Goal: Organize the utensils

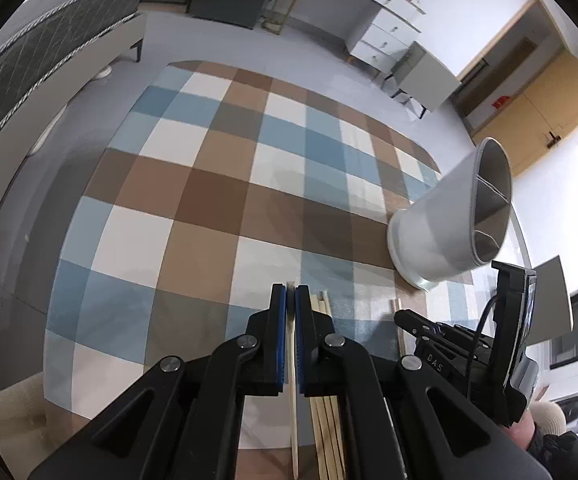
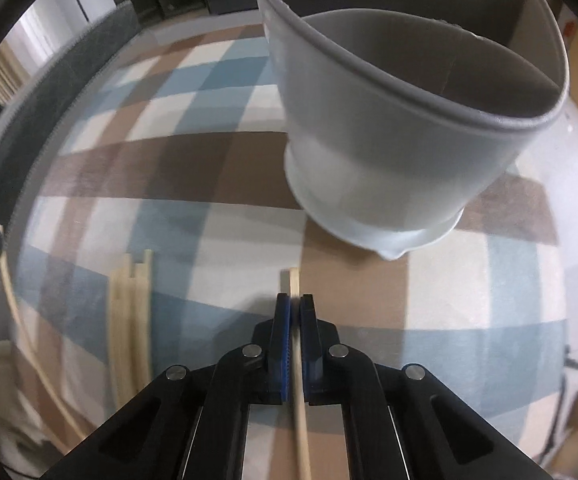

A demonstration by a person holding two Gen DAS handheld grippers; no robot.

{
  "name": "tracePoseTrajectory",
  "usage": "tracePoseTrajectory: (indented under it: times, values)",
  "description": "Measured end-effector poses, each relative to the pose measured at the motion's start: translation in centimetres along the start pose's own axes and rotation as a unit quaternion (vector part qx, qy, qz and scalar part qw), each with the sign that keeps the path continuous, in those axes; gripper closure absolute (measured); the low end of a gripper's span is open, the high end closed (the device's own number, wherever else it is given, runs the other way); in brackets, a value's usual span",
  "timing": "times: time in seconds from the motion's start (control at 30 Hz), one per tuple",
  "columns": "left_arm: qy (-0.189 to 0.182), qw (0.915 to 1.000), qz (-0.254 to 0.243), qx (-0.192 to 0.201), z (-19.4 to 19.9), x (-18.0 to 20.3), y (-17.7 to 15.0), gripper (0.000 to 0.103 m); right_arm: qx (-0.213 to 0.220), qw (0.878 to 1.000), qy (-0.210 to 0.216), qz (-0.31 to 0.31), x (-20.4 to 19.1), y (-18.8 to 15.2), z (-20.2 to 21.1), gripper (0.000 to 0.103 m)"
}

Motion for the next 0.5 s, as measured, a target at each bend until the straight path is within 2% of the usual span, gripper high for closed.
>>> tracePoseTrajectory:
  times: [0.23, 0.37, 0.5]
  values:
    - [-0.002, 0.9989, -0.047, 0.003, 1.3, 2.8, -0.5, 0.103, 0.073, 0.993, 0.089, -0.036, 1.1, -2.6, 5.0, 0.099]
    - [-0.002, 0.9981, -0.061, 0.005, 2.4, 4.6, -0.8, 0.103, 0.117, 0.982, 0.137, -0.054, 1.9, -3.8, 8.3, 0.099]
    - [0.0, 0.9968, -0.078, 0.016, 4.1, 6.6, -0.8, 0.103, 0.174, 0.969, 0.169, -0.043, 2.1, -4.5, 12.1, 0.099]
Point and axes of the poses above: each gripper's, at about its wrist camera, not at the fingertips, and z roughly against the way its jaws point, x to its right, y to its top, the point moved 2 cm from there along -z, roughly the way its jaws point, and after that the axes turned 10 degrees about -z, right-handed, at the moved point
